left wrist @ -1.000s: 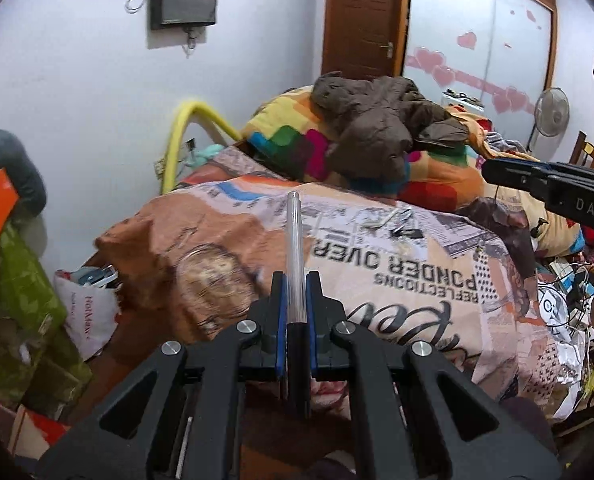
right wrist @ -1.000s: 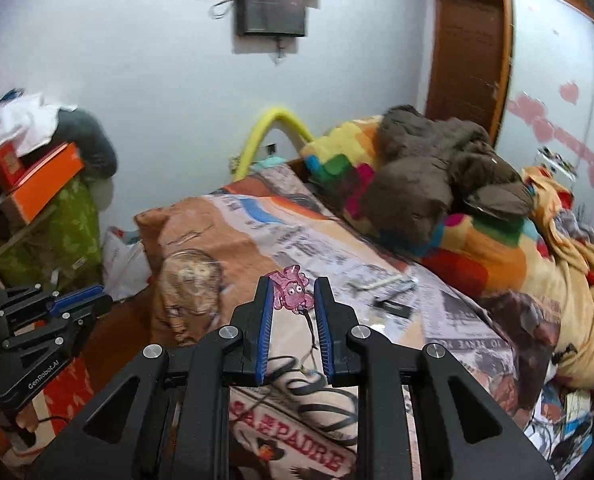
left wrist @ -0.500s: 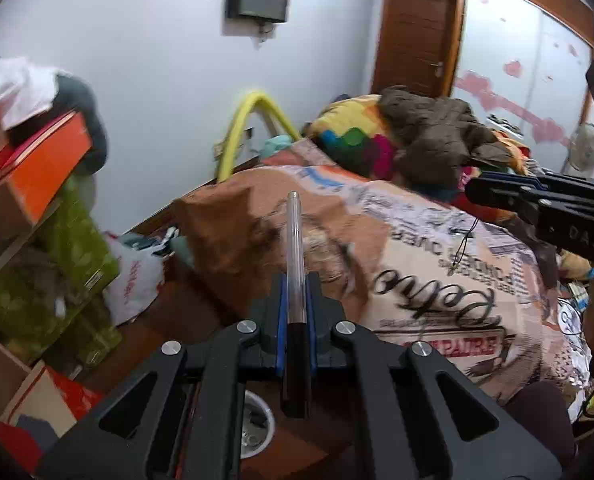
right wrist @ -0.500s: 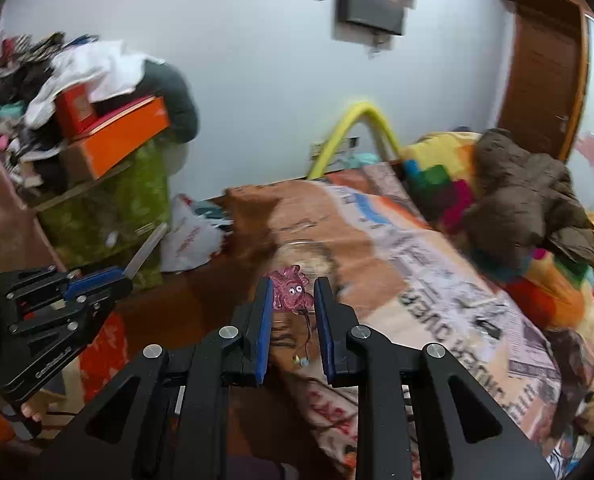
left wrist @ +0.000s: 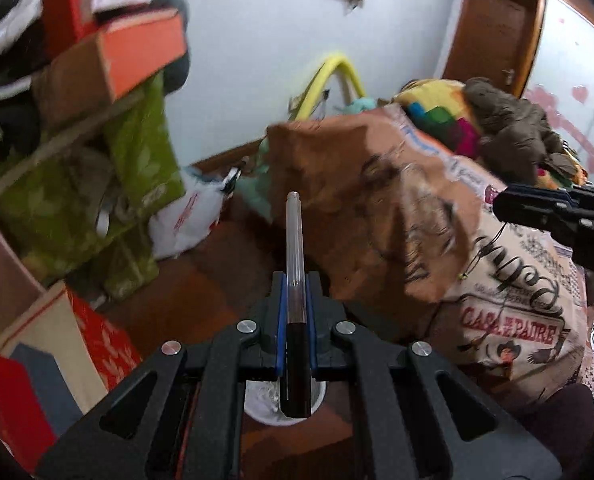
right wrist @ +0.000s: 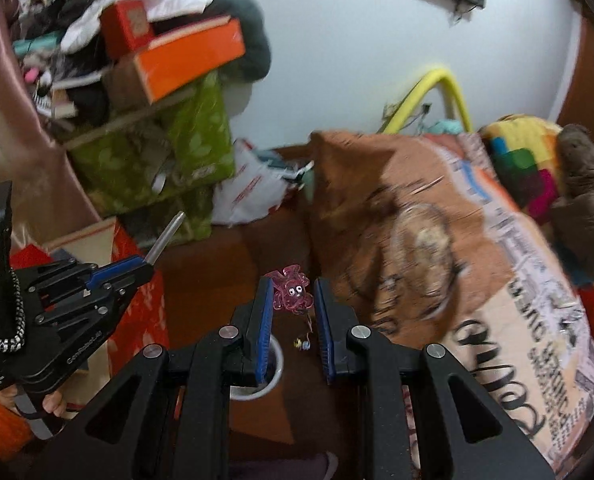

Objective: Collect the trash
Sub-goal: 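Carry the tube and pink figure with both tools over the white bin, then open both tools to drop the tube and pink figure into the bin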

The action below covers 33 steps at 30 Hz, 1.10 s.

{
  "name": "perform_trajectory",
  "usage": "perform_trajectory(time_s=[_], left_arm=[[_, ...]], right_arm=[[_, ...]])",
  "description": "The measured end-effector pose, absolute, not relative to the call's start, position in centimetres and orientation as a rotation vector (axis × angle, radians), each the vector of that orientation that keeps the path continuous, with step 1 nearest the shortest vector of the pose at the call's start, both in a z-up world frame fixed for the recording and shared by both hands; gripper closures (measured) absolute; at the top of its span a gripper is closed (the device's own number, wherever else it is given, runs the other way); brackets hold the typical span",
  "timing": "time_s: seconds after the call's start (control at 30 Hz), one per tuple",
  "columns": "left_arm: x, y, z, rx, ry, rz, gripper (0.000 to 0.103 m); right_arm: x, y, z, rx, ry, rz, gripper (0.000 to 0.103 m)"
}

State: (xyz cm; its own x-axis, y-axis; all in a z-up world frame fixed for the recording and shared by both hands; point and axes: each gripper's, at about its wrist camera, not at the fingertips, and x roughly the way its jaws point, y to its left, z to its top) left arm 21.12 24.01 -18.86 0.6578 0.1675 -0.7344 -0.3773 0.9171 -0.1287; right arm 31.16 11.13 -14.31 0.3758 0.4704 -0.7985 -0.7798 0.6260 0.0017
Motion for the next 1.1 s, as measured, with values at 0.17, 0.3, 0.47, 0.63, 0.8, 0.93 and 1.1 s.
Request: perform_trajectory(time_s=[0.17, 0.3, 0.47, 0.63, 0.8, 0.93, 1.1], left_arm=[[20.6, 26.1, -22.7, -0.344, 0.861, 0.336, 0.096], [20.6, 27.4, -26.1, -0.389, 0.922, 0.346, 0.096], [20.3, 28.8, -30.5, -0.447, 0.993, 0.369, 0.096], [20.2, 29.7, -34.7, -0.523, 1.067, 0.375, 0.096], [20.4, 29.2, -38.3, -0.555, 1.147, 0.360, 0.096], [20.9, 28.7, -40.6, -0.586, 1.197, 0.341, 0.096], [21.8, 28.3, -41.8, -0.599, 1.224, 0.326, 0.096]], right_arm=[[30.3, 14.0, -18.4, -0.453, 0.945, 0.865, 0.084], [29.9, 15.7, -22.1, -0.448, 1.053, 0.887, 0.084], [29.2, 17.0, -27.0, -0.462, 1.177, 0.885, 0.084], [29.8, 17.7, -30.5, -0.453, 1.273, 0.868, 0.084], [30.8, 18.7, -32.8, -0.445, 1.331, 0.847, 0.084], [31.6, 19.2, -34.0, -0.434, 1.363, 0.833, 0.084], [32.3, 19.6, -34.5, -0.403, 1.406, 0.853, 0.084]])
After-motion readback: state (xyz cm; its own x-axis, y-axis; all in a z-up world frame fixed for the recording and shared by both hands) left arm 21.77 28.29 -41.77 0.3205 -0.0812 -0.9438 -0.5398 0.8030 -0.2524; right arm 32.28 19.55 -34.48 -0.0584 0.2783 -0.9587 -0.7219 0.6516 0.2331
